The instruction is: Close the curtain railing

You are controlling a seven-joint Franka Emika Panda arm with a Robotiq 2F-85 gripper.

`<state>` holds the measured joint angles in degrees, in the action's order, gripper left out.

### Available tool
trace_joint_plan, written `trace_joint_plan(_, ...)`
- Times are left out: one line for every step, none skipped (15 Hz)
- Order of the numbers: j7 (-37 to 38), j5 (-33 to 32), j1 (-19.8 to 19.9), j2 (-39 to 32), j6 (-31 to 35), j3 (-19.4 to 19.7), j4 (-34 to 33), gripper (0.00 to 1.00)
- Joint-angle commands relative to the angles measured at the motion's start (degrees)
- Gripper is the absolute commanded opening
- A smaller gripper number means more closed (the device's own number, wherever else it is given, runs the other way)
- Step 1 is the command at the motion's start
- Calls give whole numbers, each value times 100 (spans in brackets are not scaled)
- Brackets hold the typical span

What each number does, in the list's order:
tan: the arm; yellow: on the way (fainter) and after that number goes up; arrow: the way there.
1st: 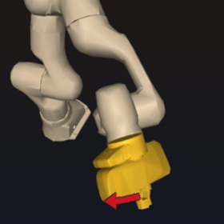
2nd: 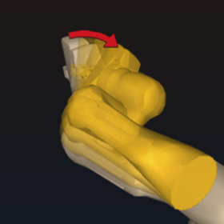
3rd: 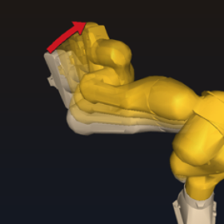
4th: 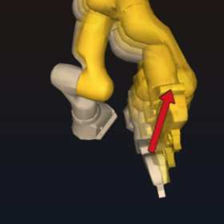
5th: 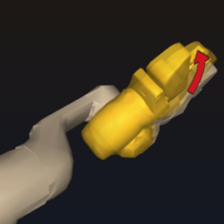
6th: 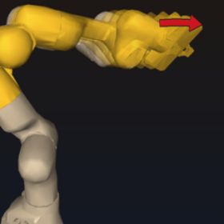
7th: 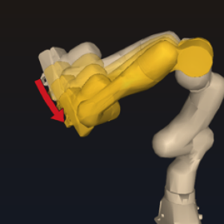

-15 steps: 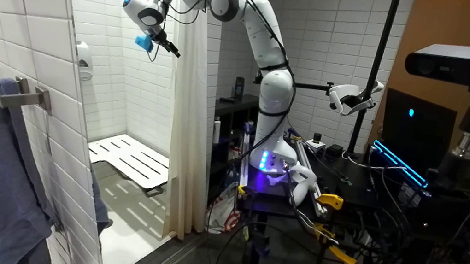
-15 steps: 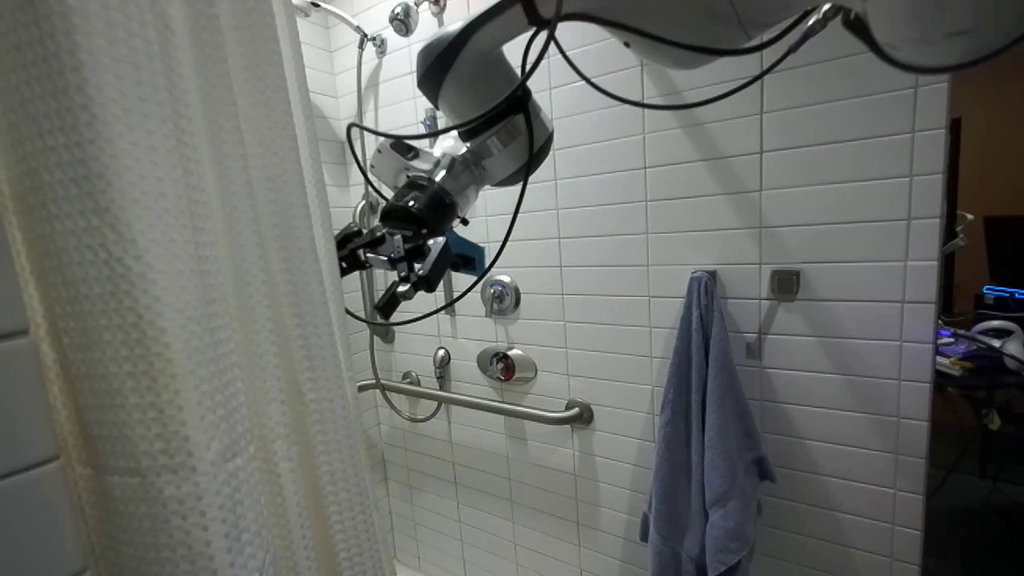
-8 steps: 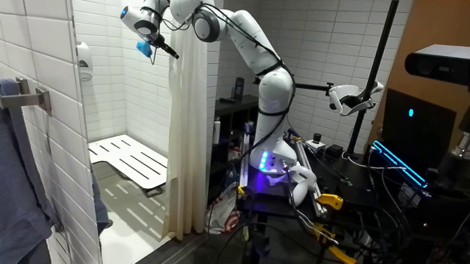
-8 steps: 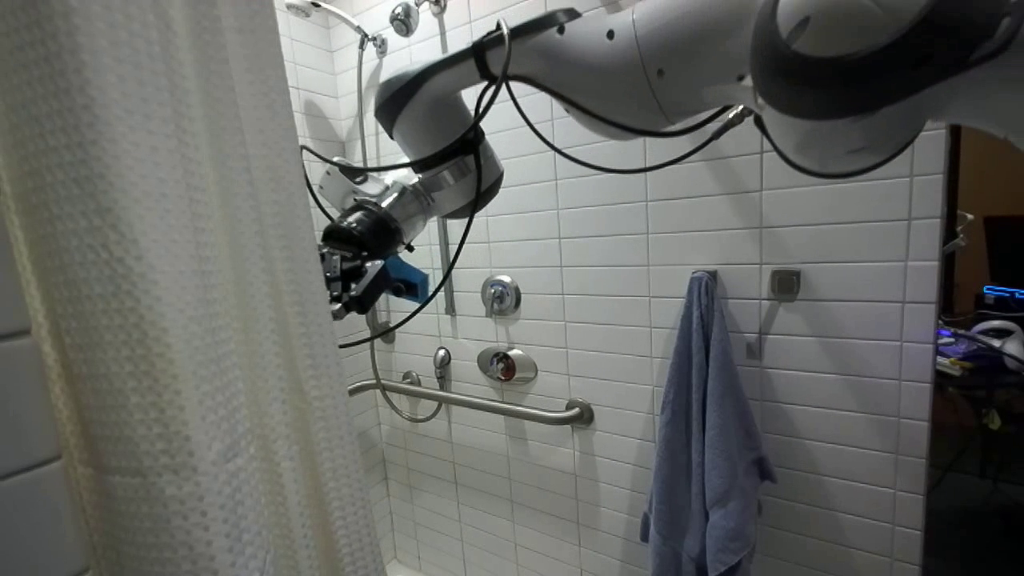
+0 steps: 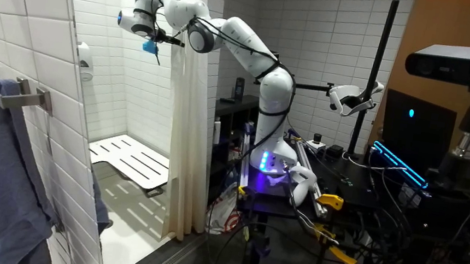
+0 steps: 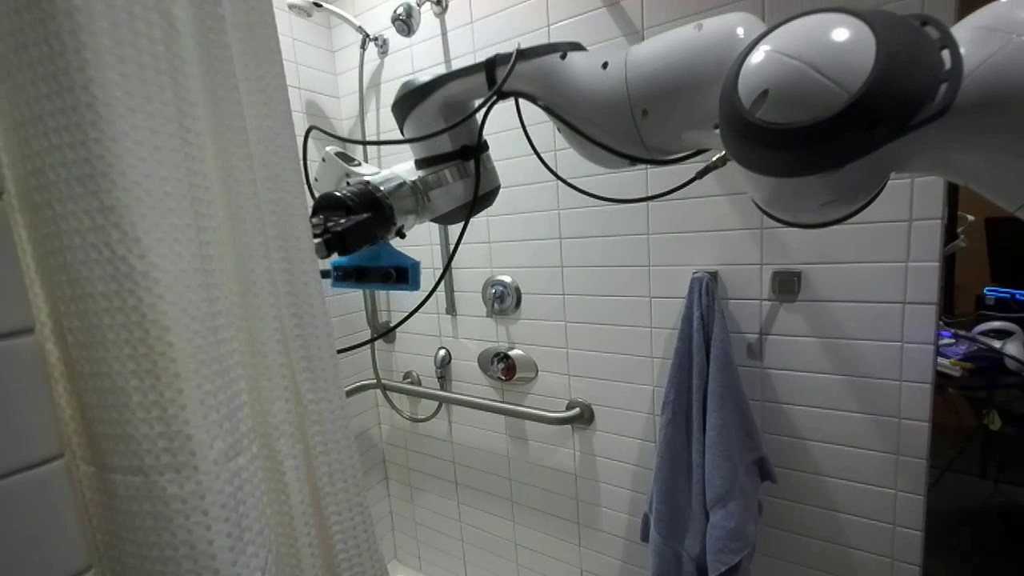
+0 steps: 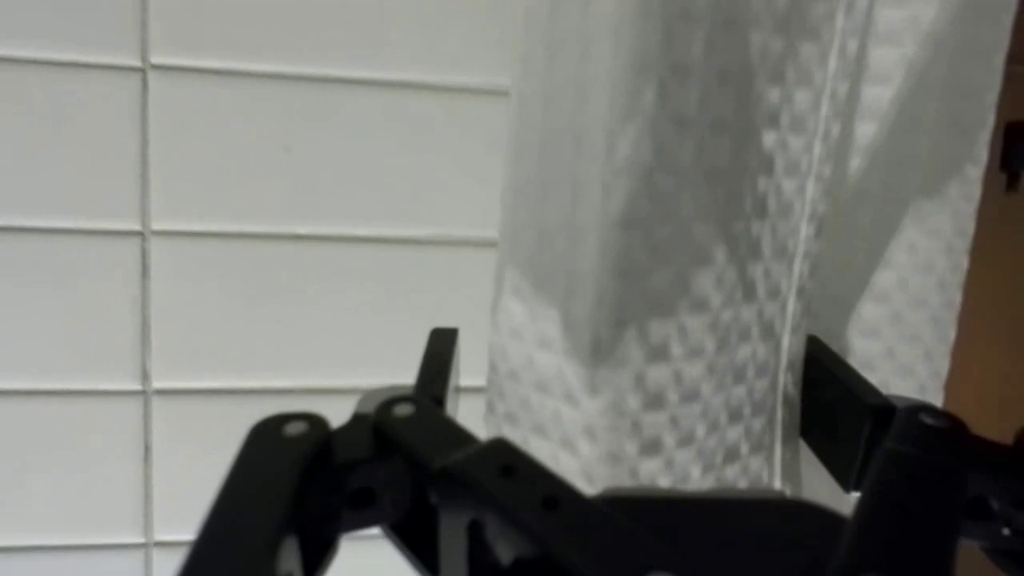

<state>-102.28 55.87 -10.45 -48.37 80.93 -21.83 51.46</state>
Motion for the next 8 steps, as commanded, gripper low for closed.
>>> trace_joint_plan(1050, 698, 419, 205, -414, -227, 131, 100)
trace_joint_plan(1281, 870, 480, 227, -390, -243, 146, 100)
trace_joint_plan(1436, 1006, 539, 168, -467, -278, 72, 100)
trace_joint_plan(1541, 1092, 586, 91, -563, -308, -12, 100)
trace_joint_plan(1604, 1143, 599, -48, -677, -330, -154, 100)
trace_joint_plan(1651, 1191, 617, -155, -780, -350, -252, 100)
trace_joint_plan(1670, 1214, 615, -237, -812, -341, -304, 100)
trace_joint_plan(1693, 1264, 606, -335, -866, -361, -369, 100)
